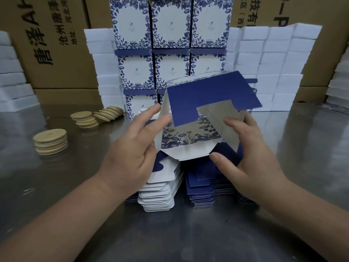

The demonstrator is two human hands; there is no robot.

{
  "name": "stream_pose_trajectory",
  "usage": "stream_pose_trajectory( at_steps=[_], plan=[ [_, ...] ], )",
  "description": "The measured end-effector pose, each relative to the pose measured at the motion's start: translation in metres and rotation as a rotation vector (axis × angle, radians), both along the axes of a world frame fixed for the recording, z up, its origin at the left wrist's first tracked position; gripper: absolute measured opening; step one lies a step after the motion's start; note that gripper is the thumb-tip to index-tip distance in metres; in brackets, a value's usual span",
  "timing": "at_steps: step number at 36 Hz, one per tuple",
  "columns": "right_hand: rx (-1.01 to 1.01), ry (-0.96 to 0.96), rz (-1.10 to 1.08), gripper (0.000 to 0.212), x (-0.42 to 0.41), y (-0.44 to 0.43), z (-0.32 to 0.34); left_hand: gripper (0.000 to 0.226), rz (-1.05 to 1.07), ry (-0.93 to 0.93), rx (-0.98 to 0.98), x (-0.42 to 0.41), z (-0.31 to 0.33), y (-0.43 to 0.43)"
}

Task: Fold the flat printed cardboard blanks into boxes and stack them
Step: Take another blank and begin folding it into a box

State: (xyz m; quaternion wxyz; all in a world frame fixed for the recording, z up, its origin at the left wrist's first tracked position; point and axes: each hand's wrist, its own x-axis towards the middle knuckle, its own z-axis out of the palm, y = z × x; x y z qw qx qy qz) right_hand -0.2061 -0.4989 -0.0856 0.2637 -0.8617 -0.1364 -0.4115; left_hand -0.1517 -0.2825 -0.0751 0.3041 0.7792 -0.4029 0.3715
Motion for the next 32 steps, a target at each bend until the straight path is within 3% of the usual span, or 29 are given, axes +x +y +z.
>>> stream_pose_trajectory(
  at_steps=[10,15,19,32],
  plan=[
    [0.057,-0.038,-0.076,0.050,-0.0039,0.0093,0.0037,0.045,0.038,-0.054,-0.005,-0.0027,0.0034,-0.0011],
    [-0.008,-0.078,-0.057,0.058,-0.0016,0.0085,0.0035,0.052,0.077,-0.102,0.027,-0.0054,0.0067,-0.0017],
    [-0.067,-0.111,0.004,0.044,-0.0011,0.0082,0.0041,0.051,0.115,-0.134,0.054,-0.0059,0.0068,-0.0017],
    [-0.111,-0.169,0.089,0.048,-0.0016,0.0064,0.0045,0.048,0.213,-0.013,0.074,-0.0064,0.0065,-0.0027]
  ],
)
